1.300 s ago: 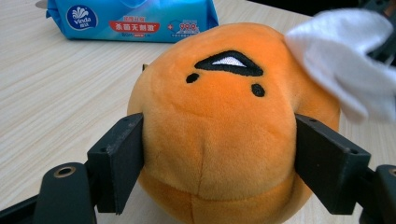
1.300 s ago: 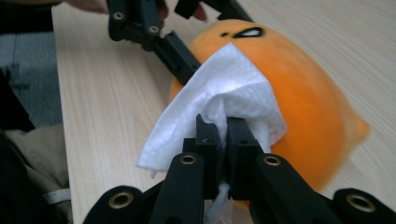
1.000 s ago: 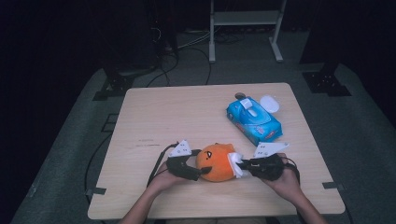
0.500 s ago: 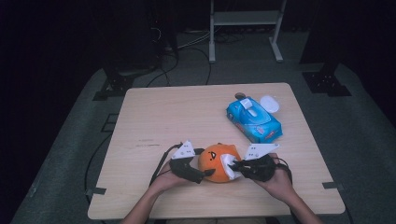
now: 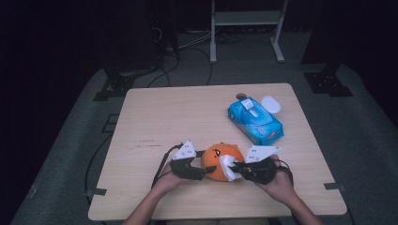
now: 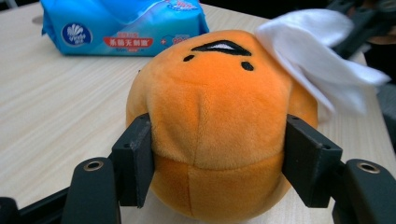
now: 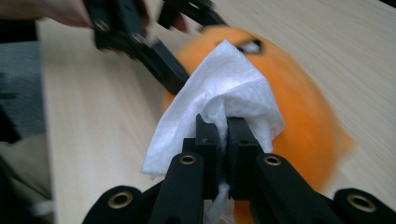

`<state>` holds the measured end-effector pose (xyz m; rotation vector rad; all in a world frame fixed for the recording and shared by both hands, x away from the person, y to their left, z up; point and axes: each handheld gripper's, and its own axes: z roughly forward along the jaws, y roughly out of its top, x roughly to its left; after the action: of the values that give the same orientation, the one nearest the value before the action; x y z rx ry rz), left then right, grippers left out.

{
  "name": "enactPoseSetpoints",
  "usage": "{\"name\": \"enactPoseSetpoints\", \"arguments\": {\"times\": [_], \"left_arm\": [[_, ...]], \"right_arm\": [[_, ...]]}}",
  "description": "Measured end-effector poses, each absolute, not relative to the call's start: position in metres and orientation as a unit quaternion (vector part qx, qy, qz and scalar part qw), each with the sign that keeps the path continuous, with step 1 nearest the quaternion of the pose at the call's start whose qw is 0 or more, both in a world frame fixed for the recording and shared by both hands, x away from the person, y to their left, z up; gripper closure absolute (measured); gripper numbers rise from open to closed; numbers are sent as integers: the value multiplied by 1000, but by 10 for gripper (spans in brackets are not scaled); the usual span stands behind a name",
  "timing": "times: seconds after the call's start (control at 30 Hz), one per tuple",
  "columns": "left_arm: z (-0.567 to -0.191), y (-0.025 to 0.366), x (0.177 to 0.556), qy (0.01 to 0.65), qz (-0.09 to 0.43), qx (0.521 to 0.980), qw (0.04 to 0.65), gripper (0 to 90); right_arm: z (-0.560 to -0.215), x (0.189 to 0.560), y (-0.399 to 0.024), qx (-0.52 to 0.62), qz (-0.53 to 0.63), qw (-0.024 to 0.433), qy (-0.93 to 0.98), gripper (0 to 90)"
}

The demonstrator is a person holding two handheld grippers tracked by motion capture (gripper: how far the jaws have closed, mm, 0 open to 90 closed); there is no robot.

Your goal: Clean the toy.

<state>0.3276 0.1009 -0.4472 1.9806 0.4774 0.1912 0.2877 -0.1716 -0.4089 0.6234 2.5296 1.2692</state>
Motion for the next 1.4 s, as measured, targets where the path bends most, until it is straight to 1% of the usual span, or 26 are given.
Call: {"name": "enactPoseSetpoints", "arguments": {"times": [0.03,0.07,0.17,0.47,0.57,0.6,0.7,0.73,0.8,0.87,0.93,0.97,1.03,1.07,1.1,1.13,1.17,1.27,1.37,1.4], "left_arm": [[-447,101,328,199,80,826,521,339],[-449,103,330,206,71,823,524,337],[-449,104,331,207,67,822,526,333],[-449,108,332,201,63,824,526,324],[-448,108,332,196,64,825,527,326],[-447,108,331,195,63,824,528,332],[-442,105,327,177,66,831,524,339],[-439,103,324,160,68,837,518,342],[-438,104,322,155,65,840,516,343],[-439,106,322,150,61,842,515,343],[-440,107,322,145,58,843,515,343],[-440,107,323,146,56,842,516,328],[-440,107,325,156,48,840,517,256],[-440,107,326,166,42,835,523,256],[-440,107,328,179,39,831,525,190],[-441,106,328,183,38,831,525,189],[-442,105,328,183,39,833,521,193],[-443,103,326,174,45,833,523,276],[-437,99,318,138,69,839,521,336],[-436,97,316,128,74,842,519,344]], "right_arm": [[-409,288,-172,214,435,121,866,845],[-412,292,-185,231,427,133,864,846],[-415,294,-197,246,412,146,865,846],[-417,300,-207,262,415,140,860,845],[-418,300,-206,266,418,129,859,845],[-417,298,-201,263,428,116,857,845],[-411,291,-186,237,441,106,859,845],[-409,288,-180,227,444,106,861,845],[-404,285,-172,210,444,116,864,845],[-402,286,-171,210,444,119,863,844],[-402,293,-180,232,443,130,856,844],[-405,300,-190,255,440,127,852,845],[-408,302,-193,263,437,124,852,845],[-411,304,-197,268,432,122,853,845],[-416,305,-199,271,428,106,856,846],[-417,304,-197,267,428,102,858,846],[-416,302,-195,263,427,101,859,846],[-414,296,-185,249,427,102,863,847],[-408,289,-175,227,443,92,862,847],[-403,286,-172,217,443,103,864,847]]}}
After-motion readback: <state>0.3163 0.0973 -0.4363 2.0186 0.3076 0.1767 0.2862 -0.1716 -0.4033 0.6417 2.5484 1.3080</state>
